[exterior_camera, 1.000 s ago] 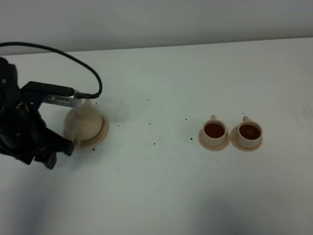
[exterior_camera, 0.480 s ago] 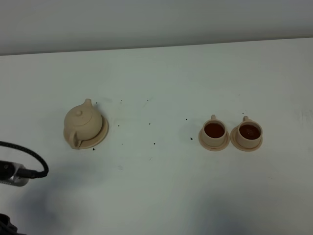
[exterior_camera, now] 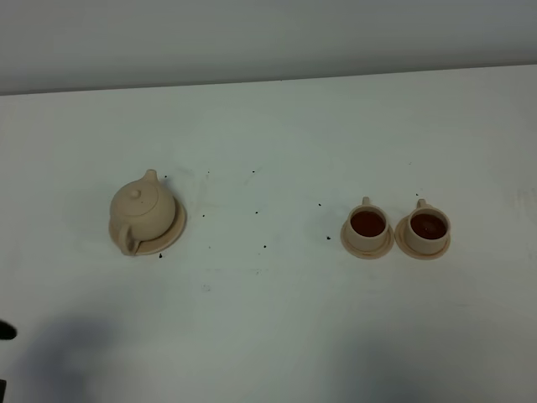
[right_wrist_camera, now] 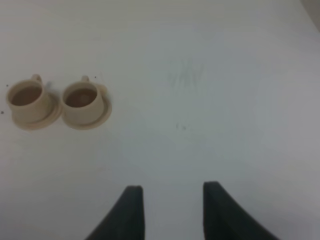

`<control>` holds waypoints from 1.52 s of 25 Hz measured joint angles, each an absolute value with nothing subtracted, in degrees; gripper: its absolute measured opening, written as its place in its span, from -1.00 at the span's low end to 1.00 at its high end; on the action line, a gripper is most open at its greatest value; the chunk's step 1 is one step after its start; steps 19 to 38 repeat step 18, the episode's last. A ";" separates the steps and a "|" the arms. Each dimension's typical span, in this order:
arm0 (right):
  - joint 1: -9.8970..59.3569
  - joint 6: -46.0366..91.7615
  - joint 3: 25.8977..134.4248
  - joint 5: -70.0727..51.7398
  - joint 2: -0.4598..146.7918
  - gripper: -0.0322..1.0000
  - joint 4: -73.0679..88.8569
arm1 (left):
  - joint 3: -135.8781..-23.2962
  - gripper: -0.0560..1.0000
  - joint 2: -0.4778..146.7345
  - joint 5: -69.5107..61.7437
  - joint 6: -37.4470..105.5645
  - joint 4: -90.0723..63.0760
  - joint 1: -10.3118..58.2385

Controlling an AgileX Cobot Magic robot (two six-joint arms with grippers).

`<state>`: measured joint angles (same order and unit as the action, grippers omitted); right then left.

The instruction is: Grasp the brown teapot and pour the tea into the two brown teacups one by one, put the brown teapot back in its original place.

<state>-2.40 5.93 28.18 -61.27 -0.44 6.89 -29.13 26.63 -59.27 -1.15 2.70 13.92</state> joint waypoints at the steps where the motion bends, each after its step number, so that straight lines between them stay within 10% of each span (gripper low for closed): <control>1: -2.40 5.93 28.18 -61.27 -0.44 -0.33 6.89 | -29.13 -0.03 24.01 -59.27 -1.15 2.70 13.92; 14: -2.40 5.93 28.18 -61.27 -0.44 -0.33 6.89 | -28.87 -0.03 8.34 -59.38 0.00 2.18 1.74; 38: -2.40 5.93 28.18 -61.27 -0.44 -0.33 6.89 | -28.83 -0.03 4.25 -59.38 0.56 1.44 1.49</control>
